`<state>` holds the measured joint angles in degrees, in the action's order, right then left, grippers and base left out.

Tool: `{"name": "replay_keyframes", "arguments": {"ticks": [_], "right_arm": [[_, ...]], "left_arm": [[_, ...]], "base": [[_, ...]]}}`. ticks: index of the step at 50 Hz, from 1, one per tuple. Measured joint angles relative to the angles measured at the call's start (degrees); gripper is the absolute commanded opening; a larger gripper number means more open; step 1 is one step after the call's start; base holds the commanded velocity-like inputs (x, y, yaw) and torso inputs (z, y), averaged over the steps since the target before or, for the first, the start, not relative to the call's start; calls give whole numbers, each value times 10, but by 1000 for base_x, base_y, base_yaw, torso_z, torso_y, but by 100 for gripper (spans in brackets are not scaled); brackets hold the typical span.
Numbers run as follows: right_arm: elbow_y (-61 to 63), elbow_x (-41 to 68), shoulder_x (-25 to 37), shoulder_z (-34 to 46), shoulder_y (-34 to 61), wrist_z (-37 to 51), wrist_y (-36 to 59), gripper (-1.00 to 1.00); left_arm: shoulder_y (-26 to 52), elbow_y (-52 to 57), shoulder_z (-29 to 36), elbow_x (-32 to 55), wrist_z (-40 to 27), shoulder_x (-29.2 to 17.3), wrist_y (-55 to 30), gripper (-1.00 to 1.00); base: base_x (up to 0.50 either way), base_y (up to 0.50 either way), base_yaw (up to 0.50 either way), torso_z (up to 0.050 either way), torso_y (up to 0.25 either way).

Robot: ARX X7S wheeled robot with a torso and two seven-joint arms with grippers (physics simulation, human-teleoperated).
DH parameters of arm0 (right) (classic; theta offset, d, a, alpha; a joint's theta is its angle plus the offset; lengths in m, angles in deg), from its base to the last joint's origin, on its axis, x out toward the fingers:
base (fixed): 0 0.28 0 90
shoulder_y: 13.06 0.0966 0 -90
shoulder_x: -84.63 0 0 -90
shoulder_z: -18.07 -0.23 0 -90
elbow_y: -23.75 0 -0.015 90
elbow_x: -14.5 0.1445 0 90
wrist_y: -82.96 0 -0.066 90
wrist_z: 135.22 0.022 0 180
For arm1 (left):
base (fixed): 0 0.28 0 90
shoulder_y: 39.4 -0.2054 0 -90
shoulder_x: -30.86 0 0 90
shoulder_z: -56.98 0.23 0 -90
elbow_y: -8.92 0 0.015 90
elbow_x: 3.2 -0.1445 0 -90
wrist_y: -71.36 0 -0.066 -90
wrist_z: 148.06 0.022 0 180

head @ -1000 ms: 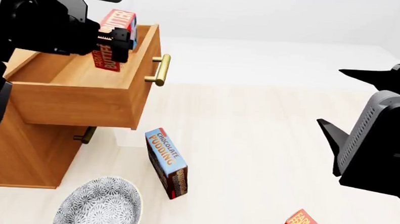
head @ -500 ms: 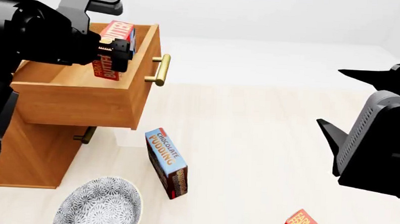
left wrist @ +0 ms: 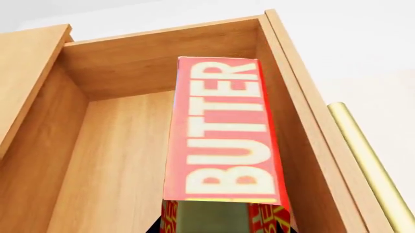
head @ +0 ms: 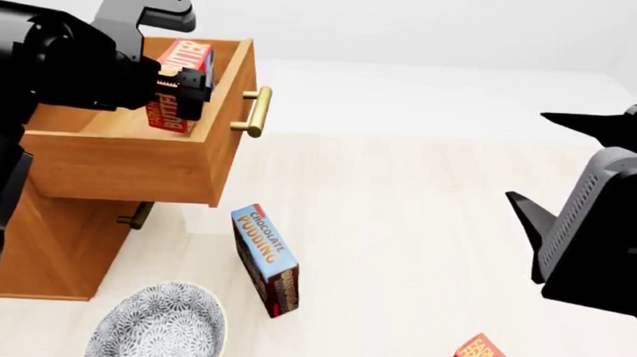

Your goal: Put the butter at the front in the top drawer of the cabinet and close it.

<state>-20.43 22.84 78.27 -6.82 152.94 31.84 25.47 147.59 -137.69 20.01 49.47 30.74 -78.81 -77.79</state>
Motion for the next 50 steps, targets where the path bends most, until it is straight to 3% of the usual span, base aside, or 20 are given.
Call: {"name": "replay_keyframes", "arguments": {"ticks": [7, 8, 36, 50], "right_arm": [[0, -2, -4, -1, -1, -1, 3, 100], [0, -2, -4, -1, -1, -1, 3, 100], [-1, -3, -5, -6, -2, -6, 3, 100], [-1, -5, -10, -9, -1, -11, 5, 100]], "left_arm": [[-3, 6, -4, -6, -2, -2, -2, -100], [-4, 7, -4, -7, -1, -2, -2, 100], [-3, 13, -5, -20, -4, -4, -4, 100], [38, 12, -13, -20, 10, -2, -7, 100]], "base": [[0, -1, -1, 0, 0], [0, 0, 0, 0, 0], [0, 0, 0, 0, 0], [0, 0, 0, 0, 0]]}}
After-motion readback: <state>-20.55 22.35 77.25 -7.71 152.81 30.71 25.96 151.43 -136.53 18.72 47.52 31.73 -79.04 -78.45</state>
